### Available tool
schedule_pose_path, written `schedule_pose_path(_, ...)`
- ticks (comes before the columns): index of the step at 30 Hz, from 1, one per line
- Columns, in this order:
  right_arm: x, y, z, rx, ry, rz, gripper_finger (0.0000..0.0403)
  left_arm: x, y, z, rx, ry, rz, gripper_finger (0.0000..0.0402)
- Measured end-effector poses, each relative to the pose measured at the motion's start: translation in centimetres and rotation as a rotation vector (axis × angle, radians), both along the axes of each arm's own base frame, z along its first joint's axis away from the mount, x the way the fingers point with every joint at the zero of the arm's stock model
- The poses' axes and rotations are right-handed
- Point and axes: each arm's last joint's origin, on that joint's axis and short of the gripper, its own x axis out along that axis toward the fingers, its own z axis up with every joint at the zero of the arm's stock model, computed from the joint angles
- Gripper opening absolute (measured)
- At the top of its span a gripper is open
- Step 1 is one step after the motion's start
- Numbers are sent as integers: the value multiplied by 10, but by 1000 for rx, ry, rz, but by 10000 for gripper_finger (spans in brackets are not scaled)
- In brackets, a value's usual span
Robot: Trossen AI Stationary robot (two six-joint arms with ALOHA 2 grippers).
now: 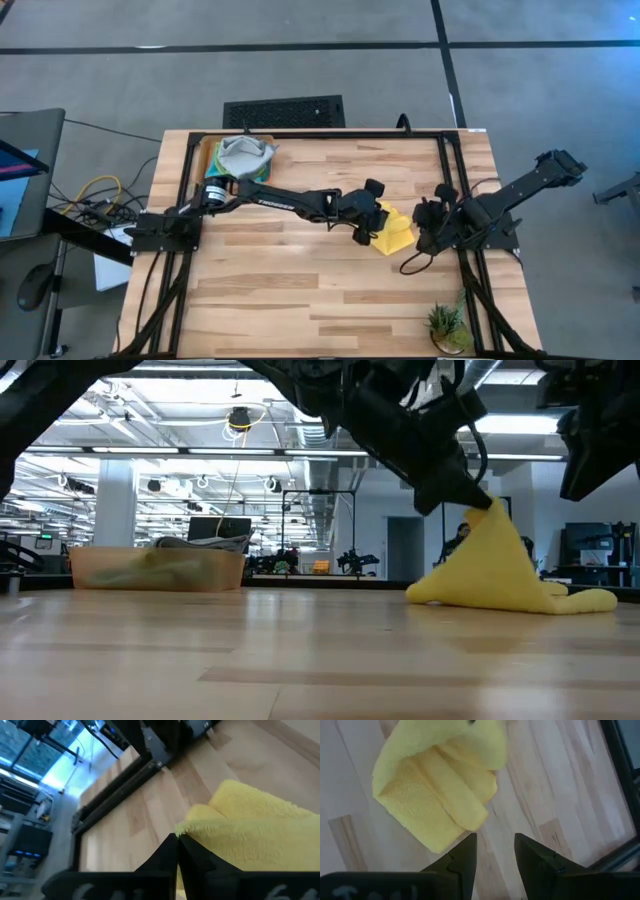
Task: Fold microfiber towels
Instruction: Fold the yellow microfiber cloth
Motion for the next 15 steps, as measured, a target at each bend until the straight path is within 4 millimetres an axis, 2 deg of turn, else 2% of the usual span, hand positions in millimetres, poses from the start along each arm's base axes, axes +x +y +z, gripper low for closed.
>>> schedule_pose_path(5, 0, 0, 1, 6, -10, -5, 155, 4, 0, -14, -2, 6, 17, 0)
schedule_pose_path(12, 0, 0, 1, 6, -11, -5, 155, 6, -1, -9, -22, -48, -24, 1)
schedule_pose_path(15, 0, 0, 1, 6, -11, -5, 155, 6, -2, -8, -32, -54, -38, 16)
